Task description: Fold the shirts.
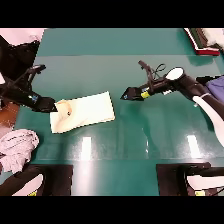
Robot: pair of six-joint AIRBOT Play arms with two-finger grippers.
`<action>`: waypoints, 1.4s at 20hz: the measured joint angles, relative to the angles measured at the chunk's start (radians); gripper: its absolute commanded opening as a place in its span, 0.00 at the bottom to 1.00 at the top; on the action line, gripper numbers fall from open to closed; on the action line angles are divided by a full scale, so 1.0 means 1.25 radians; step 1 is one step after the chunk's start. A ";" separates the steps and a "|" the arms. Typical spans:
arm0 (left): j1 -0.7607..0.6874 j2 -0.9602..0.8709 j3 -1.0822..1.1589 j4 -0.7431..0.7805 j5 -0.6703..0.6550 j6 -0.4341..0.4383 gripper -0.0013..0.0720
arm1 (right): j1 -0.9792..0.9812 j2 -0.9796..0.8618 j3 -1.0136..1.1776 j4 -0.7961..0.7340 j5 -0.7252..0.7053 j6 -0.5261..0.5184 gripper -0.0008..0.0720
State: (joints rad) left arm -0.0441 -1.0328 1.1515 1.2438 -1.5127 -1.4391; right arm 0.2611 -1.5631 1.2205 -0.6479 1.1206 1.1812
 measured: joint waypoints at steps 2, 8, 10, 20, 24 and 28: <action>0.000 0.007 0.013 -0.015 -0.002 0.000 0.33 | 0.001 -0.053 0.013 0.029 0.012 0.002 0.96; 0.000 0.014 0.025 -0.033 0.026 -0.001 0.33 | 0.042 -0.194 0.114 0.075 0.039 0.010 0.97; 0.000 0.015 0.026 -0.036 0.030 -0.001 0.33 | 0.068 -0.229 0.145 0.084 0.046 0.017 0.96; 0.000 0.015 0.026 -0.038 0.037 -0.001 0.33 | 0.204 -0.319 0.193 0.205 -0.041 0.008 0.05; 0.000 0.015 0.026 -0.038 0.041 -0.001 0.33 | 0.212 -0.307 0.194 0.208 -0.072 -0.023 0.04; 0.000 0.015 0.026 -0.044 0.062 -0.001 0.33 | 0.153 -0.214 0.194 0.166 -0.075 -0.027 0.04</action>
State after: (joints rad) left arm -0.0441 -1.0145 1.1843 1.1889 -1.4353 -1.4399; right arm 0.4526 -1.8309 1.4635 -0.4408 1.0267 1.1473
